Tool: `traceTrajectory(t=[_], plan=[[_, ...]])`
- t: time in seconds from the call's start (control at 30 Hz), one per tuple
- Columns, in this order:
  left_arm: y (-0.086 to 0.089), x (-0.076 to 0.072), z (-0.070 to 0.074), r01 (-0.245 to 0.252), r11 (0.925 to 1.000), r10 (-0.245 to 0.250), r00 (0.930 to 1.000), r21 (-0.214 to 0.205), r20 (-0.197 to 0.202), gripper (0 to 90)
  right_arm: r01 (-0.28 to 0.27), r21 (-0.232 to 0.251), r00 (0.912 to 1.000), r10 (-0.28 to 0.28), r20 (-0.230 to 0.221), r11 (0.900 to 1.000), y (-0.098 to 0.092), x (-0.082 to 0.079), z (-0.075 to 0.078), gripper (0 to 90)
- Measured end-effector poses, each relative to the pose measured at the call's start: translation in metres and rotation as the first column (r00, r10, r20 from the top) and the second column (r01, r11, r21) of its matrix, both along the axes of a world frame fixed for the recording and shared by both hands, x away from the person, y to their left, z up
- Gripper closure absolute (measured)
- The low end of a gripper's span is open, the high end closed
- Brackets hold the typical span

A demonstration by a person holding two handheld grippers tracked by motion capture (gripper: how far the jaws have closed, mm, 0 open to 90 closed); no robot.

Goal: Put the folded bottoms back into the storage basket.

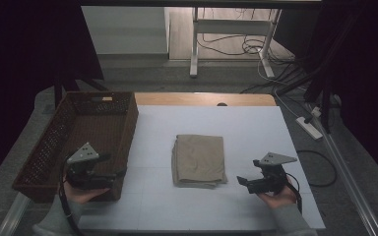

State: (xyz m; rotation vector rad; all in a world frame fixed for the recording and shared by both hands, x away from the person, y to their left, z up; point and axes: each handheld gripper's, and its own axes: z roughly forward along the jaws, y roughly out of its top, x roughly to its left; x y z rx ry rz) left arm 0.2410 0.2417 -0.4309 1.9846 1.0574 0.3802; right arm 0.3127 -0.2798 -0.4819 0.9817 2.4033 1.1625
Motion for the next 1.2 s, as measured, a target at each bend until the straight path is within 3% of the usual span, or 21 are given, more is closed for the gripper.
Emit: traceTrajectory(t=[0.53, 1.2], plan=[[-0.013, 0.003, 0.006, -0.005, 1.0000, 0.005, 1.0000, -0.008, 0.000, 18.6, -0.003, 0.007, 1.0000, 0.003, -0.001, 1.0000, 0.000, 0.000, -0.001, 9.7], [-0.031, 0.016, 0.014, 0.029, 0.9994, -0.029, 0.9995, -0.018, 0.009, 18.6, -0.004, -0.004, 1.0000, 0.003, -0.007, 1.0000, 0.000, -0.001, -0.003, 9.8]])
